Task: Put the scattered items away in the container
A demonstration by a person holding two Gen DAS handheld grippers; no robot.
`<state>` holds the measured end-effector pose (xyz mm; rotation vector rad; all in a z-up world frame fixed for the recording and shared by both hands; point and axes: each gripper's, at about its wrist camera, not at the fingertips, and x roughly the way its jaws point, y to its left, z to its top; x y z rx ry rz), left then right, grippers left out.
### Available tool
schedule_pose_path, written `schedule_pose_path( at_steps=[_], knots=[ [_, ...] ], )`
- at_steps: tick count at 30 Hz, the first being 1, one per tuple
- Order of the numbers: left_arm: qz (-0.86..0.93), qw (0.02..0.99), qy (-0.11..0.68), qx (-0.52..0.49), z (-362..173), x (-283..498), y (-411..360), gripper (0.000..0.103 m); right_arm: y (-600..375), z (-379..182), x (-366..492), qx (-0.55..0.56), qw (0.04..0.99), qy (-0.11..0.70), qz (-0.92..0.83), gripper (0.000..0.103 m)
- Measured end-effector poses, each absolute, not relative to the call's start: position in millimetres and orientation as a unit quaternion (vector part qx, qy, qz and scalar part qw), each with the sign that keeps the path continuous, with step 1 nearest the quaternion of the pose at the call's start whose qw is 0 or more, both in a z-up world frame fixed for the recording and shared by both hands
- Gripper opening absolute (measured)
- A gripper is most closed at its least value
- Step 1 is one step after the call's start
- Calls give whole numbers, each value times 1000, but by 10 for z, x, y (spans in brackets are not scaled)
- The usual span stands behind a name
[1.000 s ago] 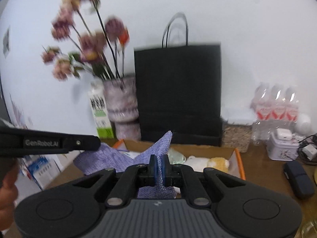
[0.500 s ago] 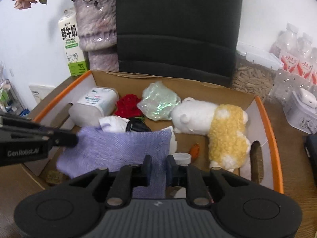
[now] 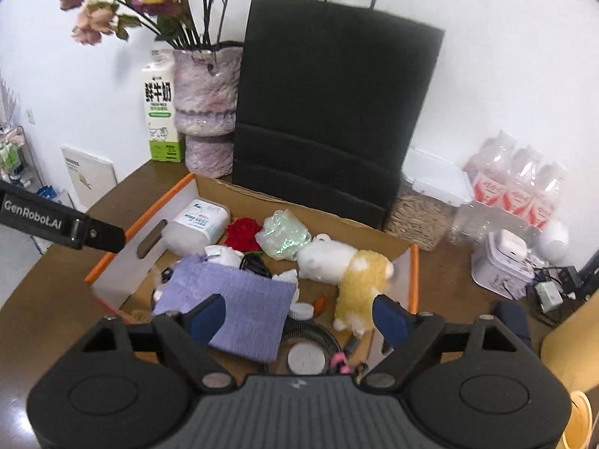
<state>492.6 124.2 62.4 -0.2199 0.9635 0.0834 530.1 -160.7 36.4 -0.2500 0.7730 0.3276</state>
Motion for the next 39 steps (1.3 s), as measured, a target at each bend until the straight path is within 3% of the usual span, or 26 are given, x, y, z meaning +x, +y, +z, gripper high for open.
schedule_pose_path(
  at_steps=[5, 17, 27, 29, 33, 37, 39],
  knots=[
    [83, 889, 442, -88, 819, 4426, 1203, 101, -1958, 567, 4998, -102, 915, 369, 128, 86],
    [73, 926, 369, -37, 990, 3201, 825, 103, -2266, 677, 3799, -84, 931, 316, 160, 95],
    [52, 954, 296, -2, 711, 1831, 664, 103, -2533, 310, 2602, -31, 932, 296, 207, 96],
    [54, 954, 295, -12, 593, 1618, 667, 103, -2582, 252, 2333, -35, 940, 275, 197, 100],
    [58, 942, 327, -41, 418, 1400, 660, 103, -2647, 107, 1909, -31, 946, 266, 183, 102],
    [60, 952, 294, -69, 305, 1106, 614, 103, -2666, -14, 1513, -24, 954, 250, 162, 103],
    [46, 957, 284, -37, 291, 1047, 536, 103, -2622, -68, 1351, -41, 953, 248, 170, 103]
  ],
)
